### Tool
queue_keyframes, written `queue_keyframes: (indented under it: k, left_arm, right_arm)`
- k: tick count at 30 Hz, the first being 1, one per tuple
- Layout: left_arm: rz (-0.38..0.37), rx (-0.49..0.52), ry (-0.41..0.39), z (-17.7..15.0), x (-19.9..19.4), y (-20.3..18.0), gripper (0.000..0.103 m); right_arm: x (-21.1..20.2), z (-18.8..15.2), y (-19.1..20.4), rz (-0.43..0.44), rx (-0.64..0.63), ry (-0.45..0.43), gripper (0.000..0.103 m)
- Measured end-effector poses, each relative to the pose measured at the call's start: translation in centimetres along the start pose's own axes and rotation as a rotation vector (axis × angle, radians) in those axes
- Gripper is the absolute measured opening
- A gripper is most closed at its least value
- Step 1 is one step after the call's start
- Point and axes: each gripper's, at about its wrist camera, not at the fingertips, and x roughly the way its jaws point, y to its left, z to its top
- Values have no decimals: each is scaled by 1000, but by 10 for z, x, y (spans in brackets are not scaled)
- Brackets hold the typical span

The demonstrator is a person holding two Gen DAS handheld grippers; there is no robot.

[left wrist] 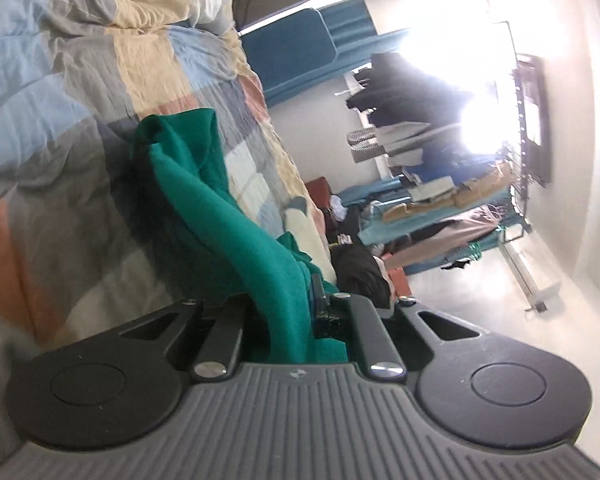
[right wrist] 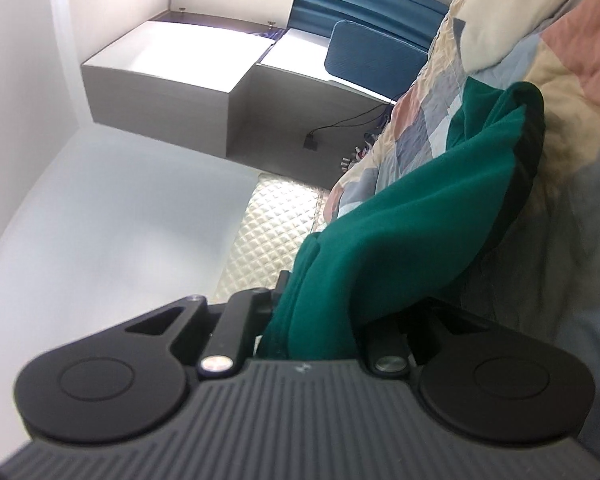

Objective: Fold large clothes

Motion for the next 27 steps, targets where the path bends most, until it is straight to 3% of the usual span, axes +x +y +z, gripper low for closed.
queue_keyframes:
  k: [6, 11, 15, 19, 27]
  left_arm:
    - [-36, -70, -72, -47, -41, 13, 10]
    - [-23, -60, -126, -27, -18, 12, 11]
    - [1, 40, -181, 11, 34, -8, 11]
    - [6, 62, -190, 56, 101, -7, 12]
    - [120, 108, -172, 122, 232, 52, 12]
  right_arm:
    - [-36, -26, 7, -28, -17, 9, 22]
    - [-6, -7, -6, -76, 46, -2, 23]
    - [31, 26, -23, -99, 145, -42, 23]
    - [72, 68, -48, -147, 202, -84, 23]
    - [152, 119, -129, -309, 325, -116, 23]
